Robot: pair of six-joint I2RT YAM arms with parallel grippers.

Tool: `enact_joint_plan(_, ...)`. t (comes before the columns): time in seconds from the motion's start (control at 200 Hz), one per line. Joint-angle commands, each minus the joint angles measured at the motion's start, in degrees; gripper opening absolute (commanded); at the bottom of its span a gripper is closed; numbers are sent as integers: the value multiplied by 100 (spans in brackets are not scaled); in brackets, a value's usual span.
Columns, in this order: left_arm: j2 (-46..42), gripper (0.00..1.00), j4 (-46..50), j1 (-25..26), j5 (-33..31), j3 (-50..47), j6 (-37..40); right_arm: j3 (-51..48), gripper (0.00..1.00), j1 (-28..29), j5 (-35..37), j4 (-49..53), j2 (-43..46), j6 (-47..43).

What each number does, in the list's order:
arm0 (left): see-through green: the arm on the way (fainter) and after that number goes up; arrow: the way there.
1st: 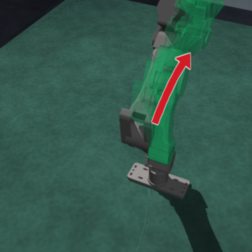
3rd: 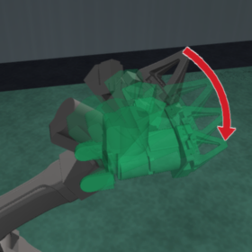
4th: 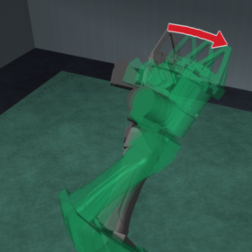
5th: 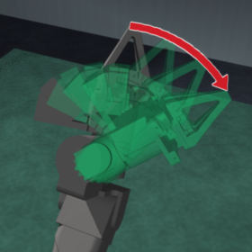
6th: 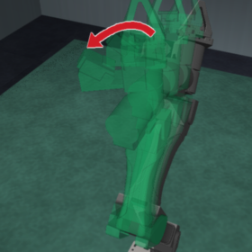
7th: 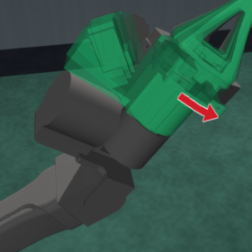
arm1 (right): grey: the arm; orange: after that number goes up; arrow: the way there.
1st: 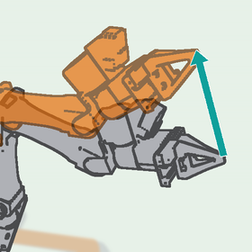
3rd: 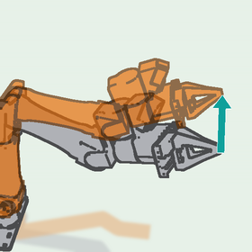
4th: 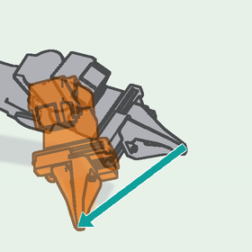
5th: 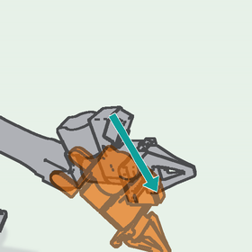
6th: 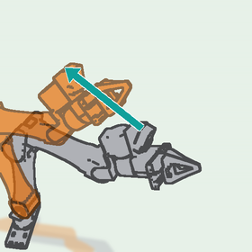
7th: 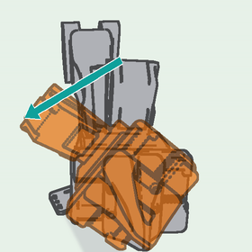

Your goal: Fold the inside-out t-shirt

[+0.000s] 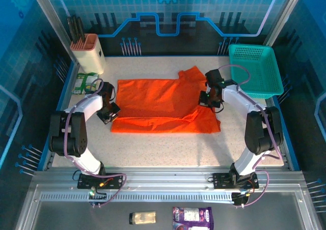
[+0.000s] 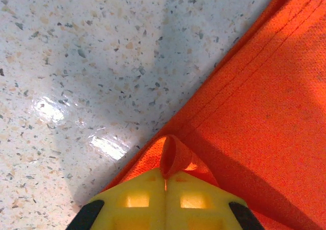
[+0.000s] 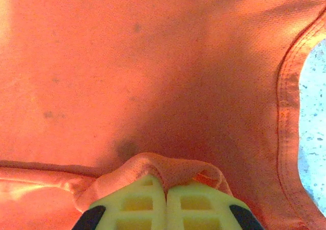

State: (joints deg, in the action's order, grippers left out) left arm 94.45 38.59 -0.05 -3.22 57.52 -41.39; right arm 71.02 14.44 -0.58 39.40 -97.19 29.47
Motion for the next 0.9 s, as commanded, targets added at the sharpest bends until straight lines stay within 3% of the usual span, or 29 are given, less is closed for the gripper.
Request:
enact_joint_plan(0.0,37,0,0,-65,-108,124,96,225,0,-125,-105,-24,-157,-126)
enact_joint_plan(0.38,146,0,67,-75,-129,233,-3,477,0,-238,-174,-35,-563,-150)
enact_joint_plan(0.445,58,4,153,-90,-132,294,-18,512,10,-240,-74,30,-527,-144)
enact_joint_plan(0.505,-103,9,298,-108,-138,377,-16,539,26,-240,-1,96,-415,-166)
enact_joint_plan(0.59,-511,16,555,-126,-314,382,-10,579,36,-240,103,262,-199,-239)
enact_joint_plan(0.76,-1255,25,749,-124,-274,175,42,314,45,-233,-17,431,352,-267)
enact_joint_plan(0.896,-1391,24,669,87,139,9,-8,-71,49,-233,-760,464,622,-258)
